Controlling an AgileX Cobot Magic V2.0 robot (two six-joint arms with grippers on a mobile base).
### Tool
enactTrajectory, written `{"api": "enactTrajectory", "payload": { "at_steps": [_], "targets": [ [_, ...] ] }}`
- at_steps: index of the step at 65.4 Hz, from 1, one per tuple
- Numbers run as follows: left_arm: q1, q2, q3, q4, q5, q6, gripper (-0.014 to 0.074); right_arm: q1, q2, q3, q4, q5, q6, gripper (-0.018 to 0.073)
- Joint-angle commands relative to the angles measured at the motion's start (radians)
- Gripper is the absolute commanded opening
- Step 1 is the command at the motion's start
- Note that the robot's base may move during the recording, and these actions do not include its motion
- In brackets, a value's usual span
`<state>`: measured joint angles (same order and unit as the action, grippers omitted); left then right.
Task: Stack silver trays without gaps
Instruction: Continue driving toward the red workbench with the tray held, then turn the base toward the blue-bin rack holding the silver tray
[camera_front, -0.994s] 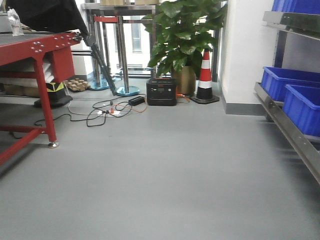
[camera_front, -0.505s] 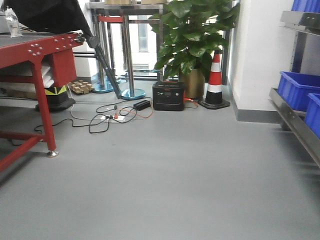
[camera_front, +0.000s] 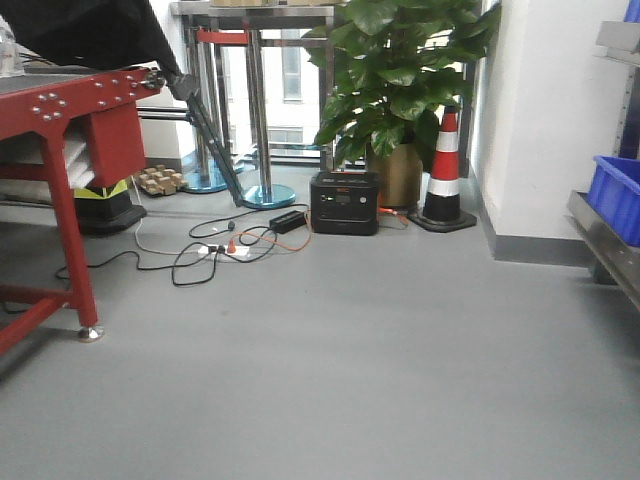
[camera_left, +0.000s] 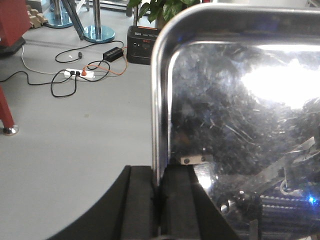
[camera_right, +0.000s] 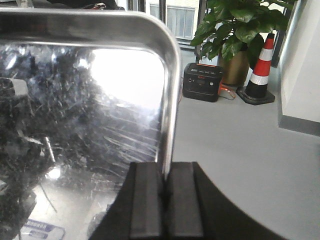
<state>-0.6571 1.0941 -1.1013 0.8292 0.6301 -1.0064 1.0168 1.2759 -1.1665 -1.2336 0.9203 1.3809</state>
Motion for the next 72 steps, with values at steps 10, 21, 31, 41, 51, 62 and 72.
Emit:
{"api": "enactTrajectory", "payload": {
  "at_steps": [10, 21, 31, 41, 51, 62, 72],
  "targets": [
    [-0.005, -0.002, -0.008, 0.016, -0.027, 0.002, -0.0016, 0.002, -0.003, -0.007, -0.045, -0.002, -0.011, -0.0075],
    [-0.005, -0.002, -0.008, 0.016, -0.027, 0.002, -0.0016, 0.002, -0.003, -0.007, -0.045, -0.002, -0.011, -0.0075],
    [-0.005, -0.002, -0.008, 0.02, -0.027, 0.002, -0.0016, 0.002, -0.003, -0.007, -0.045, -0.002, -0.011, -0.0075],
    [-0.005, -0.002, -0.008, 0.02, -0.027, 0.002, -0.0016, 0.002, -0.003, -0.007, -0.045, -0.006, -0.011, -0.0075],
    [-0.005, -0.002, -0.008, 0.02, -0.027, 0.002, -0.0016, 0.002, -0.003, -0.007, -0.045, -0.011, -0.011, -0.0075],
    [-0.005, -0.002, -0.008, 0.02, -0.027, 0.002, -0.0016, 0.002, -0.003, -0.007, -0.045, -0.026, -0.011, -0.0075],
    [-0.005, -0.002, -0.008, 0.02, -0.027, 0.002, -0.0016, 0.002, -0.003, -0.007, -0.045, -0.01, -0.011, -0.0075]
  ]
}}
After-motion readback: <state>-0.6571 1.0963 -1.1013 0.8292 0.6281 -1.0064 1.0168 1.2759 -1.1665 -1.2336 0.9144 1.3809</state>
